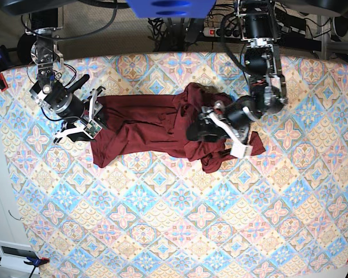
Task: Layout the t-shirt on the table in an organized manner, then fold the t-shirt properly
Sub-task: 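Release and regrasp the dangling sleeve end with the left gripper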
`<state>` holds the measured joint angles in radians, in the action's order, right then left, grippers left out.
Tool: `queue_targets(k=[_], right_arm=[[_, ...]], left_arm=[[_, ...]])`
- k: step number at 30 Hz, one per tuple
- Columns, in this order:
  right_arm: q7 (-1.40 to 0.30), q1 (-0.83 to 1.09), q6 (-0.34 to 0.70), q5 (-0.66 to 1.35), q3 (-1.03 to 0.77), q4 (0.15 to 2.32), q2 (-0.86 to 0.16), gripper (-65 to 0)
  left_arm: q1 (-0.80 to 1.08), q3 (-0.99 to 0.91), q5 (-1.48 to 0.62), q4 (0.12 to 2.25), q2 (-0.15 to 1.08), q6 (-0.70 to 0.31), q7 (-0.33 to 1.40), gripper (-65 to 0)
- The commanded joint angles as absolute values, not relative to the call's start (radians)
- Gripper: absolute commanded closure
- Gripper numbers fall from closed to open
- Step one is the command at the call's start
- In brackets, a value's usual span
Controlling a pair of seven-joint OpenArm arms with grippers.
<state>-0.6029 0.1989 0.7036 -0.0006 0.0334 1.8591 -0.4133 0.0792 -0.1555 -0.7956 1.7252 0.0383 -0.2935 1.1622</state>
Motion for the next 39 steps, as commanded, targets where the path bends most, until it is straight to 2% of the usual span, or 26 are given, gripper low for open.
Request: queue_targets(k=[1, 6, 10, 14, 21, 25, 30, 34, 39], right_arm=[[-0.587, 0.182, 0.698, 0.008, 0.031, 1.874, -0.426, -25.7], [-0.588, 0.179, 0.698, 0.018, 0.027, 1.851, -0.426, -25.9], [-0.622, 0.171, 0.698, 0.031, 0.025, 1.796, -0.415, -25.9], [-0.685, 0.074, 0.698, 0.145, 0.024, 1.753, -0.386, -25.9], [-0.776, 0.024, 0.698, 0.390, -0.119, 1.630, -0.383, -26.0], [-0.789, 0.024, 0.698, 0.450, -0.156, 1.596, -0.383, -26.0], [-0.789, 0.028, 0.698, 0.450, -0.156, 1.607, -0.383, -26.0], [-0.789, 0.031, 0.698, 0.450, -0.156, 1.607, -0.383, -26.0], [-0.789, 0.031, 0.698, 0.450, -0.154, 1.607, -0.383, -26.0]], left_arm=[[0.076, -0.186, -0.840, 1.741, 0.061, -0.303, 1.150, -41.7], [0.108, -0.344, -0.952, 1.738, 0.130, -0.303, 1.148, -36.5], [0.110, -0.418, -0.947, 1.736, 0.150, -0.298, 1.150, -31.3], [0.110, -0.423, -0.874, 1.736, 0.165, -0.297, 1.150, -28.6], [0.105, -0.423, -0.762, 1.736, 0.162, -0.297, 1.144, -29.0], [0.077, -0.426, -0.691, 1.713, 0.162, -0.297, 1.096, -29.0], [0.010, -0.441, -0.673, 1.509, 0.160, -0.292, 1.007, -29.2], [-0.059, -0.513, -0.676, 1.369, 0.124, -0.245, 1.000, -29.3], [-0.140, -0.536, -0.671, 1.251, 0.096, -0.242, 0.998, -29.3]])
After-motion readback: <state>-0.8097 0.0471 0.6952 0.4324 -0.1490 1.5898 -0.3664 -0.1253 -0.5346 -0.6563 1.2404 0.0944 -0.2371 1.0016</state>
